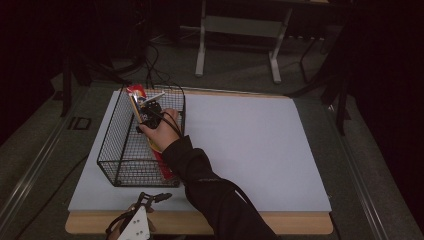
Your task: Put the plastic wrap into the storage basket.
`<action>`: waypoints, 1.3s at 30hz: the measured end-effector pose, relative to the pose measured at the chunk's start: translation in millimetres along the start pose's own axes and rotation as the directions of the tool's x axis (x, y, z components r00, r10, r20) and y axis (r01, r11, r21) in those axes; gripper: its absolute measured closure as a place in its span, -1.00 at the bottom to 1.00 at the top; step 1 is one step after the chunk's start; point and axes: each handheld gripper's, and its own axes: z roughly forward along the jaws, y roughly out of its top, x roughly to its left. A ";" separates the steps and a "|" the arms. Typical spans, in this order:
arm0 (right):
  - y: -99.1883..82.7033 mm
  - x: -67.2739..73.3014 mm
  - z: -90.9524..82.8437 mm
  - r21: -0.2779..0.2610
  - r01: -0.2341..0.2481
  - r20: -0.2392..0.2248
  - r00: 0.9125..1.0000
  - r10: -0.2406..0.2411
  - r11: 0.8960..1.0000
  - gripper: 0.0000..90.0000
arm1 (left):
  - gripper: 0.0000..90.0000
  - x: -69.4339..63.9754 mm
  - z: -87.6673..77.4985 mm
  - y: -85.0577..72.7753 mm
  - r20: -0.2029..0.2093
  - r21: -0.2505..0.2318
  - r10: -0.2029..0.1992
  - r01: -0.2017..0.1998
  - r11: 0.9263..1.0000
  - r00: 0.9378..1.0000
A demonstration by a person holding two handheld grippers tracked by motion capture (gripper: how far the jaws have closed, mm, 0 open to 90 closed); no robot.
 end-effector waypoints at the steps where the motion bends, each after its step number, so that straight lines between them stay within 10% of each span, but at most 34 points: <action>1: 0.3 -0.3 -1.3 0.007 0.009 -0.004 1.000 -0.009 1.000 -0.22 | -1.00 0.0 0.0 0.0 0.000 -0.001 0.000 0.000 1.000 1.000; 22: -4.6 -24.9 -65.4 -0.149 0.052 -0.092 0.994 -0.066 0.987 -0.45 | -1.00 -0.2 3.3 -1.0 0.000 0.013 0.002 -0.002 1.000 1.000; 39: -40.7 -69.9 -114.3 -0.217 0.058 -0.062 0.995 -0.073 0.975 -0.46 | -1.00 0.3 6.5 -2.3 -0.002 0.026 0.001 -0.001 1.000 1.000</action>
